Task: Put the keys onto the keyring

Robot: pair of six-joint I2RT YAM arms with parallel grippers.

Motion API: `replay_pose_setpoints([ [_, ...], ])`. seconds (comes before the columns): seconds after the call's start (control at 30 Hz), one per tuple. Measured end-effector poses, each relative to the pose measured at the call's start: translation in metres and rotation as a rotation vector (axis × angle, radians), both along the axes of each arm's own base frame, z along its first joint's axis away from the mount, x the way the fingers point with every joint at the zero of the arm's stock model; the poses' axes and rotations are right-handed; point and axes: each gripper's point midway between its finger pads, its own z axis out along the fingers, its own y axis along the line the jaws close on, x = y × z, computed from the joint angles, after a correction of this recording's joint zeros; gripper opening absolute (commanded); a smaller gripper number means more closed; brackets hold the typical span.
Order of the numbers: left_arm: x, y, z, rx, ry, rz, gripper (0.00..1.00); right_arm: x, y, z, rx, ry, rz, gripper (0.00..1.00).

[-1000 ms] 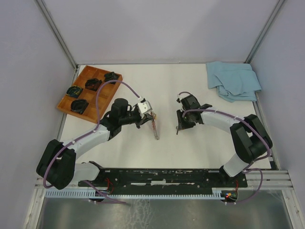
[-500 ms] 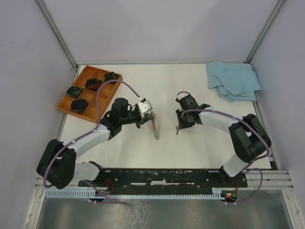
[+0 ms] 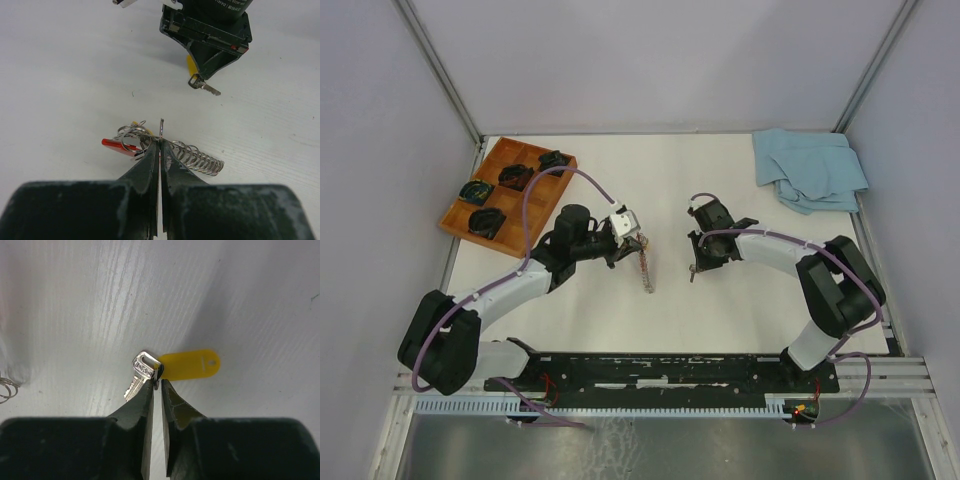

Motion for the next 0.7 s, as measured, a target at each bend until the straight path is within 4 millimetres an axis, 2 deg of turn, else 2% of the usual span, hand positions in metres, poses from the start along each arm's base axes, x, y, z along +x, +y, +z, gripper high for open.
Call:
replay_pose_setpoints([
  [0.2,-0.001,-0.001,0.0,-0.002,0.003,-0.006,0.03,0.0,0.0,-0.003,-0.004,0.005,0.001,0.09],
  [0.3,-0.002,-0.001,0.0,-0.004,0.005,-0.013,0.03,0.0,-0.001,-0.003,-0.01,0.002,0.005,0.02],
  [0.5,-0.002,-0.002,0.0,-0.004,0.005,-0.015,0.03,0.002,-0.004,-0.002,-0.027,-0.015,0.028,0.01],
  [0.6,-0.002,-0.002,0.0,-0.001,-0.002,-0.02,0.03,0.004,-0.003,0.006,-0.022,-0.04,0.056,0.01],
  [0.7,-0.003,-0.002,0.0,0.0,-0.006,-0.027,0.03,0.007,0.0,0.024,0.003,-0.096,0.098,0.01],
])
